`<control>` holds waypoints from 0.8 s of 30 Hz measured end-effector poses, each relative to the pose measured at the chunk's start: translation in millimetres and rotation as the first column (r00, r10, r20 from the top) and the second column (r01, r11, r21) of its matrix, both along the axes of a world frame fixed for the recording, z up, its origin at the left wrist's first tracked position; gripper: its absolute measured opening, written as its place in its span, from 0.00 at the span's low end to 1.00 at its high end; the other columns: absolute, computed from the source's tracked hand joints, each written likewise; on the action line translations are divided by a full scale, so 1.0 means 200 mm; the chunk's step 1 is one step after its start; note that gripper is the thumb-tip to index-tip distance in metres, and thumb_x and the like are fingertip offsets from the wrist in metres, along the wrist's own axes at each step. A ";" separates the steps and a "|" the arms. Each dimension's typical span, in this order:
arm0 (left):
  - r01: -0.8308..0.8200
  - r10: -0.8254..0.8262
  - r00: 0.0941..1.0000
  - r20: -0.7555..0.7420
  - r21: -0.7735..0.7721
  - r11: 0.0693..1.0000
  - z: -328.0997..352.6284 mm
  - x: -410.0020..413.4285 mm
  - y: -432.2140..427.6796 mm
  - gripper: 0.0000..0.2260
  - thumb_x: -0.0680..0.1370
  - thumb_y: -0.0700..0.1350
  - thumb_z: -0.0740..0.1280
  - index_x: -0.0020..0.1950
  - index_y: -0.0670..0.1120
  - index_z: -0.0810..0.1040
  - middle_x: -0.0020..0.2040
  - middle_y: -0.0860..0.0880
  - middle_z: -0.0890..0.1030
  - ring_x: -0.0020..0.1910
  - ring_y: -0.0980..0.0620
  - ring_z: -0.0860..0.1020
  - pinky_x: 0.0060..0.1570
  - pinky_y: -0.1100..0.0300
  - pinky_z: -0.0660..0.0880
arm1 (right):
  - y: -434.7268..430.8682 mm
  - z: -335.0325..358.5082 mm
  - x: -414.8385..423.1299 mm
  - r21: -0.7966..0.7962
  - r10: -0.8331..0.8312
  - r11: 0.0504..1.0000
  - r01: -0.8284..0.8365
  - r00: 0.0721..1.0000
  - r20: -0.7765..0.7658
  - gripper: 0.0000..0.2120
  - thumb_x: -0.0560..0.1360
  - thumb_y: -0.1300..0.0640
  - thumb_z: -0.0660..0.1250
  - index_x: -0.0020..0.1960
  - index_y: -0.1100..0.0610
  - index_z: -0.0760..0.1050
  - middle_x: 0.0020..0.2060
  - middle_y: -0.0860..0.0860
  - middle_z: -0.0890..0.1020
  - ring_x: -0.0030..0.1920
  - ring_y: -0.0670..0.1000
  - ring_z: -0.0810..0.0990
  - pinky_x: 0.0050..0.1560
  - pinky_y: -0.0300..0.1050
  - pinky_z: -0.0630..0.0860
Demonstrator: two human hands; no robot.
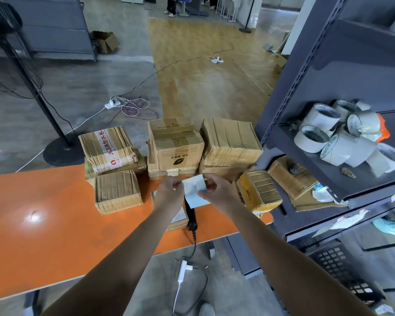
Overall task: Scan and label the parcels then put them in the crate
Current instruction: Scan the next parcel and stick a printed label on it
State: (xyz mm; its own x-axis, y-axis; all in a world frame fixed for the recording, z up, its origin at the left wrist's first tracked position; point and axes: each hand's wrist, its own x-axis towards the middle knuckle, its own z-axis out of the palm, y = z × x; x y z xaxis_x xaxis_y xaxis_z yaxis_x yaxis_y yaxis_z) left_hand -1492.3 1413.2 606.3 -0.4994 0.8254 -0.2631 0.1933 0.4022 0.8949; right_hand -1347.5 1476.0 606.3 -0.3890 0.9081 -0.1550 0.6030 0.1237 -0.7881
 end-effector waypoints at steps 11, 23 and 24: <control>-0.063 0.083 0.990 0.116 -0.164 0.984 -0.13 0.04 0.10 0.09 0.79 0.41 0.57 0.54 0.44 0.75 0.43 0.46 0.78 0.38 0.49 0.74 0.38 0.56 0.72 | 0.09 -0.28 0.12 0.091 -0.019 0.996 -0.006 0.962 0.273 0.24 0.75 0.59 0.70 0.71 0.55 0.70 0.63 0.52 0.78 0.63 0.53 0.76 0.64 0.48 0.73; -0.018 0.072 0.984 0.161 -0.318 0.948 -0.34 0.05 0.10 0.10 0.76 0.34 0.57 0.37 0.41 0.72 0.35 0.42 0.75 0.34 0.47 0.72 0.38 0.55 0.68 | 0.12 -0.61 0.16 -0.058 0.064 0.997 -0.049 0.953 0.297 0.28 0.74 0.62 0.71 0.72 0.52 0.68 0.64 0.52 0.76 0.62 0.54 0.76 0.60 0.48 0.74; -0.013 0.067 0.985 0.161 -0.320 0.947 -0.34 0.04 0.09 0.11 0.76 0.34 0.57 0.35 0.41 0.72 0.33 0.43 0.74 0.32 0.47 0.71 0.36 0.57 0.68 | 0.12 -0.62 0.15 -0.080 0.071 0.995 -0.051 0.961 0.267 0.29 0.73 0.61 0.71 0.72 0.51 0.68 0.62 0.52 0.76 0.60 0.54 0.76 0.59 0.47 0.74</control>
State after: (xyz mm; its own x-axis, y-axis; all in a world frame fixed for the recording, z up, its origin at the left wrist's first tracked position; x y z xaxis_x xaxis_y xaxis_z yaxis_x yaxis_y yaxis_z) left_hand -1484.9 1431.8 538.1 -0.4565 0.6661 -0.5898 0.0298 0.6740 0.7381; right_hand -1317.0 1499.8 482.4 -0.3780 0.8666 -0.3256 0.7873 0.1159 -0.6056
